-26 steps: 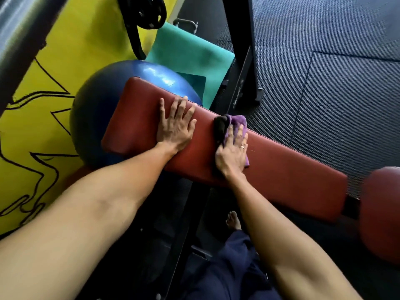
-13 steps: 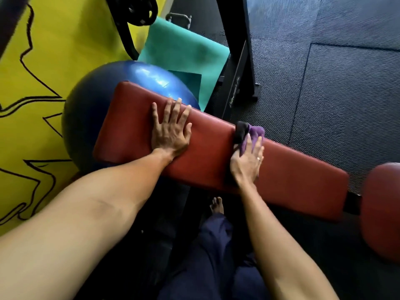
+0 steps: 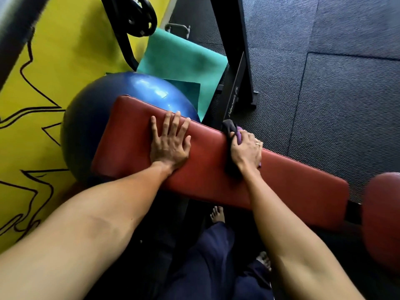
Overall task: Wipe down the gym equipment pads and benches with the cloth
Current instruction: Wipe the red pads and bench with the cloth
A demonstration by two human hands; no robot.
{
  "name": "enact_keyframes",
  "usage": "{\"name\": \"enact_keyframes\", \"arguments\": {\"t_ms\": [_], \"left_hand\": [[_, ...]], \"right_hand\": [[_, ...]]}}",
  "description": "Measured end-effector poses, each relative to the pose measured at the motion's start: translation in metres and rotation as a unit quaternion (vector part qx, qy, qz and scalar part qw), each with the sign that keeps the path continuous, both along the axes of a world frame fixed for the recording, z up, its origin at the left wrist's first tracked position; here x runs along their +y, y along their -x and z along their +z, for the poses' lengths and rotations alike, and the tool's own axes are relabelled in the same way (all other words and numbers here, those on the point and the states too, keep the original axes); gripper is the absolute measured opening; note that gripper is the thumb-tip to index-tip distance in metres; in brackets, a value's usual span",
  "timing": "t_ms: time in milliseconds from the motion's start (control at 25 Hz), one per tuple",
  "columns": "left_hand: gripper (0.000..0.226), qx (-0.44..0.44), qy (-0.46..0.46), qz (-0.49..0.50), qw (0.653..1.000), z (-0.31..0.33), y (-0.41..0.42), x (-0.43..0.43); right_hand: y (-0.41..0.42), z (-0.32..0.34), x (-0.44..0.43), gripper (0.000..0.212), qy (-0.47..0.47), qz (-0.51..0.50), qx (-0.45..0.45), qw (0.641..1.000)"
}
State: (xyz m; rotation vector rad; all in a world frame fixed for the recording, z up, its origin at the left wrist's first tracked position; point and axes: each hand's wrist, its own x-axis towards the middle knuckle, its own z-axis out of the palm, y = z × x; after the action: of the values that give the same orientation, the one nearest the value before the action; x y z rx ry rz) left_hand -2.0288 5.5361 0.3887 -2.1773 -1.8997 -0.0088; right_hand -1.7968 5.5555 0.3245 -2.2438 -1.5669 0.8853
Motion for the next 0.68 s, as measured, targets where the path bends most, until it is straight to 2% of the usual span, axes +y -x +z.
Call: {"name": "enact_keyframes", "arguments": {"t_ms": [80,240,400,560,680], "left_hand": [[0.057,0.003,0.004,0.003,1.0,0.0,0.0,0.001],[0.056,0.001,-0.001,-0.002,1.0,-0.005,0.002,0.0],[0.055,-0.001,-0.003,-0.004,1.0,-0.001,0.001,0.001],[0.057,0.001,0.005,0.004,1.0,0.001,0.001,0.0],[0.056,0.0,0.014,0.002,1.0,0.003,-0.001,0.002]], "right_hand": [[0.03,0.019,0.015,0.039,0.003,-0.006,0.025,1.0],[0.102,0.067,0.036,0.039,-0.043,0.082,0.059,0.994],[0.06,0.041,0.03,0.04,-0.061,0.106,0.02,0.992],[-0.016,-0.019,-0.005,0.048,-0.019,-0.053,0.013,0.998],[0.014,-0.017,0.002,0.055,0.011,-0.147,0.044,0.988]]}}
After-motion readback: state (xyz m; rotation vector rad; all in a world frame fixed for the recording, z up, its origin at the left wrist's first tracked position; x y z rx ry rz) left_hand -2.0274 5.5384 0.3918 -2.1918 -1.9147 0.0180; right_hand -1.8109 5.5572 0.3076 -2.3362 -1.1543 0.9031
